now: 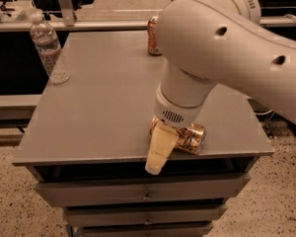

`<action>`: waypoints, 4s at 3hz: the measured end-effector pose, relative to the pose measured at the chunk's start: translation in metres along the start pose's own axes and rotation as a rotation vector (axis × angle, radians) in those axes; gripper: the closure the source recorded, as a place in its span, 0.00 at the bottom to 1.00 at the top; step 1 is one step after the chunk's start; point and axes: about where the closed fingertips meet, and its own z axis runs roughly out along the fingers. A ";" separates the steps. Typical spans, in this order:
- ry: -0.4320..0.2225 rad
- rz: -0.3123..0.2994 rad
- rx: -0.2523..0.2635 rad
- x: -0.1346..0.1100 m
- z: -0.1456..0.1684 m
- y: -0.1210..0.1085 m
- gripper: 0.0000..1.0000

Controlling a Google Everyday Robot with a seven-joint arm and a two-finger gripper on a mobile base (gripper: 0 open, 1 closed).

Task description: Place orange can upright

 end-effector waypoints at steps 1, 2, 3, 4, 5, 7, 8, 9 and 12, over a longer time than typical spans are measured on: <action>0.014 0.015 0.013 -0.008 0.010 0.000 0.16; 0.019 0.033 0.029 -0.014 0.016 -0.002 0.46; 0.015 0.041 0.039 -0.017 0.014 -0.006 0.70; -0.085 0.042 0.037 -0.027 -0.004 -0.020 0.92; -0.270 0.018 0.011 -0.048 -0.032 -0.043 1.00; -0.745 -0.053 -0.078 -0.093 -0.084 -0.087 1.00; -0.970 -0.037 -0.188 -0.108 -0.091 -0.090 1.00; -1.142 0.005 -0.296 -0.116 -0.092 -0.088 1.00; -1.292 0.080 -0.462 -0.117 -0.060 -0.074 1.00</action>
Offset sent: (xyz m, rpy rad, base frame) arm 0.0134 0.0187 -0.0188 -0.0323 -0.0157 -0.0596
